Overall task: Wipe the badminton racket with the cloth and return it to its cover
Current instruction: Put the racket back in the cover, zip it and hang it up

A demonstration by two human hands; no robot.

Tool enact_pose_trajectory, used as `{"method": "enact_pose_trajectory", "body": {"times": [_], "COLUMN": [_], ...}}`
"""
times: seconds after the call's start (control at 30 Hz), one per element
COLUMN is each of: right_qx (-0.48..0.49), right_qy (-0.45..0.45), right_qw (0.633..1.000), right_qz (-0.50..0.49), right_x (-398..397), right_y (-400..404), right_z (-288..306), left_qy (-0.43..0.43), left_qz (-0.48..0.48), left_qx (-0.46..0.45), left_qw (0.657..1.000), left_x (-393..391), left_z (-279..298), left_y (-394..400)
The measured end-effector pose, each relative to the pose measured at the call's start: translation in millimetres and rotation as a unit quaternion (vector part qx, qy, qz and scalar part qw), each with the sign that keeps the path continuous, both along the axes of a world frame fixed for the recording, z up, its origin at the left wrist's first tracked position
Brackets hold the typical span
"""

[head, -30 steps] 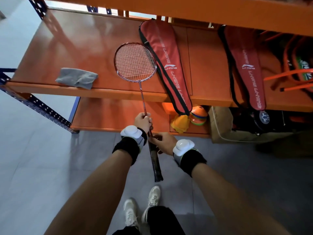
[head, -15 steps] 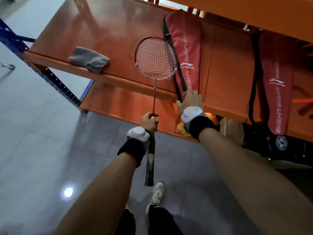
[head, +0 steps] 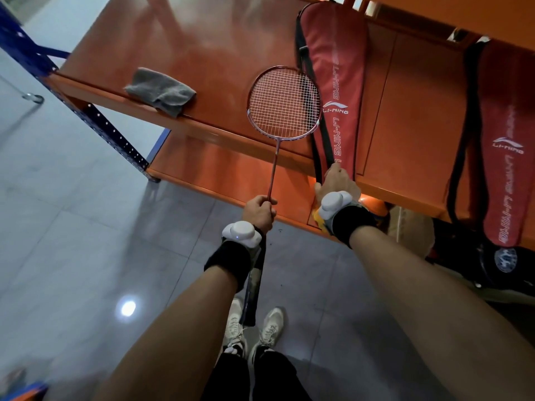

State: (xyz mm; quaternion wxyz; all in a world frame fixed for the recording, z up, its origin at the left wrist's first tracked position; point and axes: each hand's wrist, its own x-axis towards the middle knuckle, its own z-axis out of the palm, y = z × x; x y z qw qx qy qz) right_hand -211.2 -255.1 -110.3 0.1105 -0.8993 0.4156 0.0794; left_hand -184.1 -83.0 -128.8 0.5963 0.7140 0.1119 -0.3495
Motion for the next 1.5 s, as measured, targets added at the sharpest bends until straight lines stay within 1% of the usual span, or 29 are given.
{"method": "enact_pose_trajectory", "body": {"times": [0.13, 0.23, 0.33, 0.4, 0.5, 0.57, 0.67, 0.73, 0.8, 0.9, 1.07, 1.13, 1.23, 1.4, 1.5], "right_qx": [0.025, 0.032, 0.015, 0.012, 0.012, -0.012, -0.047, -0.057, -0.051, -0.031, -0.012, -0.008, 0.001, 0.015, 0.018], "right_qy": [0.01, 0.017, 0.023, 0.033, 0.032, 0.028, 0.019, 0.022, 0.025, 0.007, -0.017, -0.021, -0.033, -0.053, -0.059], "right_qw": [0.999, 0.999, 0.999, 0.999, 0.999, 0.999, 0.999, 0.998, 0.998, 0.999, 1.0, 0.999, 0.999, 0.998, 0.997], "right_qz": [-0.024, -0.032, -0.023, -0.019, -0.027, -0.022, -0.003, 0.006, 0.012, 0.004, -0.02, -0.029, -0.031, -0.039, -0.046], "right_x": [5, 6, 7, 9, 11, 14, 19, 24, 27, 29, 28, 27, 26, 24, 25], "right_y": [-7, -11, -8, -10, -15, -16, -17, -18, -20, -26, -27, -27, -29, -35, -37], "right_z": [3, 4, 2, 0, -4, -5, -5, -6, -7, -9, -8, -7, -6, -3, -2], "left_qy": [-0.016, -0.061, -0.074, -0.059, 0.009, 0.018, -0.02, -0.052, -0.062, -0.035, -0.085, -0.096, -0.108, -0.163, -0.165], "left_qz": [-0.005, -0.015, 0.017, 0.033, 0.031, 0.023, 0.011, 0.002, 0.004, 0.023, 0.017, 0.009, 0.023, 0.03, 0.04], "left_qx": [0.006, 0.015, -0.004, -0.007, -0.04, -0.038, -0.012, -0.01, -0.017, -0.035, 0.018, 0.027, 0.031, 0.068, 0.08], "left_qw": [1.0, 0.998, 0.997, 0.998, 0.999, 0.999, 1.0, 0.999, 0.998, 0.999, 0.996, 0.995, 0.993, 0.984, 0.982], "left_x": [5, 7, 11, 15, 23, 29, 35, 36, 37, 40, 43, 43, 45, 47, 49], "left_z": [-2, 0, 1, 1, 1, -1, -1, -1, 0, 2, -2, -2, 1, 7, 11], "left_y": [-1, -3, -6, -9, -11, -12, -10, -8, -8, -7, 1, 4, 6, 9, 8]}}
